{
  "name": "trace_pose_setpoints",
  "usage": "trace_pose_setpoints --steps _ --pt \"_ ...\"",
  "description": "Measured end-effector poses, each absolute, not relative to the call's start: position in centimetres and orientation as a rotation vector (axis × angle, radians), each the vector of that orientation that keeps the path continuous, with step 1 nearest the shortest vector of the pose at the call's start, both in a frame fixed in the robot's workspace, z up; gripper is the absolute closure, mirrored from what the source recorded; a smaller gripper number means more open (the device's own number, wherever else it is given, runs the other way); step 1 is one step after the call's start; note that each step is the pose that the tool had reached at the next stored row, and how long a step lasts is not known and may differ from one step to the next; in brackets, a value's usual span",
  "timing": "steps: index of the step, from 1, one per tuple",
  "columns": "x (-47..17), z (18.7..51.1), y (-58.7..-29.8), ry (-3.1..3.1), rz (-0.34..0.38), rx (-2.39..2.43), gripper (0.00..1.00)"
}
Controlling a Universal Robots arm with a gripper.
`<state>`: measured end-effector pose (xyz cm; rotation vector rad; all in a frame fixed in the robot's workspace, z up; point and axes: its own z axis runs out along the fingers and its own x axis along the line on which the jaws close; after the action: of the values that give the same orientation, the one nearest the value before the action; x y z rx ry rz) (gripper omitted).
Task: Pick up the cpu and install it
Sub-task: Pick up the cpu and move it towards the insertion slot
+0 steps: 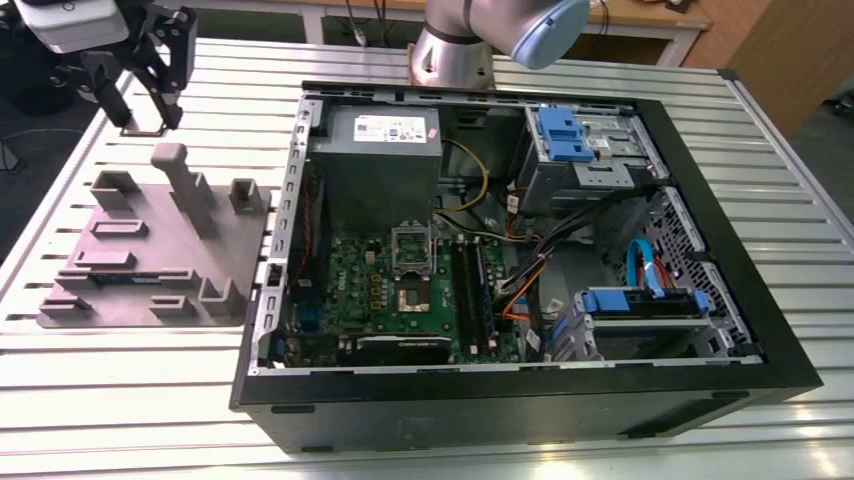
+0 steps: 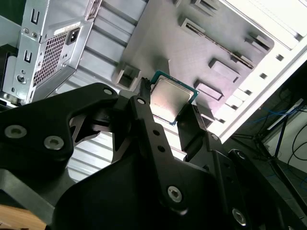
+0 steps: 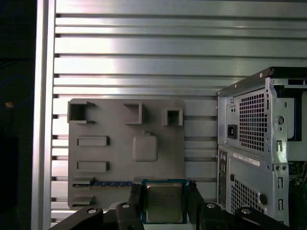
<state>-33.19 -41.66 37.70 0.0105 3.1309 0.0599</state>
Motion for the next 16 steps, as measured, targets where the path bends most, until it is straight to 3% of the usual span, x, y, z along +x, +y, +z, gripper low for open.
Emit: trace_pose_setpoints --steps 16 --pt "-32.60 37.69 -41.66 3.131 0.060 0.010 0.53"
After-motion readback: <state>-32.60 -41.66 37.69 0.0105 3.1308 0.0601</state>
